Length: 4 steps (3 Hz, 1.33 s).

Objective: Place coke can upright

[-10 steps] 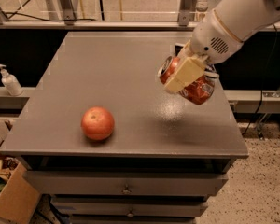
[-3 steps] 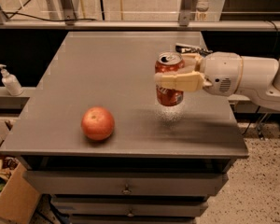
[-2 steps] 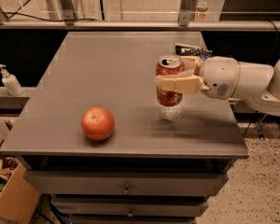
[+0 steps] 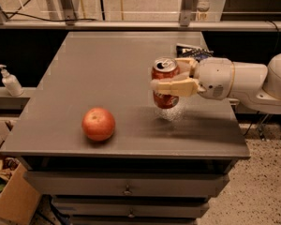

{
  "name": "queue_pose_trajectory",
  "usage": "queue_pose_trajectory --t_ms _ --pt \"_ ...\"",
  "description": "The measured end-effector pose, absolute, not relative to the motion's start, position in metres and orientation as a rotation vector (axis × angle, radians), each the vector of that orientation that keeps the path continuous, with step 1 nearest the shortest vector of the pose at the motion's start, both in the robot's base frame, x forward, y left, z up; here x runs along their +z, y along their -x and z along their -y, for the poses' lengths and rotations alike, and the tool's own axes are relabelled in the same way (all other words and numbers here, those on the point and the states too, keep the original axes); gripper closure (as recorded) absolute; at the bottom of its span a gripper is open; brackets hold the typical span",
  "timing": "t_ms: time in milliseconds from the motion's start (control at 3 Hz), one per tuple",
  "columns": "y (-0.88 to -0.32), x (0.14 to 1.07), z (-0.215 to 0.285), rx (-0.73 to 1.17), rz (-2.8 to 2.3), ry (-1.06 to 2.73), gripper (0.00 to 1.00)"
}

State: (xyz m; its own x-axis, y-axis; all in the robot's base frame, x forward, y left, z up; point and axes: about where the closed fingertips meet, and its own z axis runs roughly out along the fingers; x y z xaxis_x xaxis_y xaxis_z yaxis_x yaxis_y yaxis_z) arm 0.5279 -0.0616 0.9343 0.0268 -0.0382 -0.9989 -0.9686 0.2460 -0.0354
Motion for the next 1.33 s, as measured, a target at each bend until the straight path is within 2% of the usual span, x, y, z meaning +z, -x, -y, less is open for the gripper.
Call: queue_pose_trajectory --t_ms 1333 --pt "-0.535 0.892 0.09 0.976 -1.298 1.142 1.0"
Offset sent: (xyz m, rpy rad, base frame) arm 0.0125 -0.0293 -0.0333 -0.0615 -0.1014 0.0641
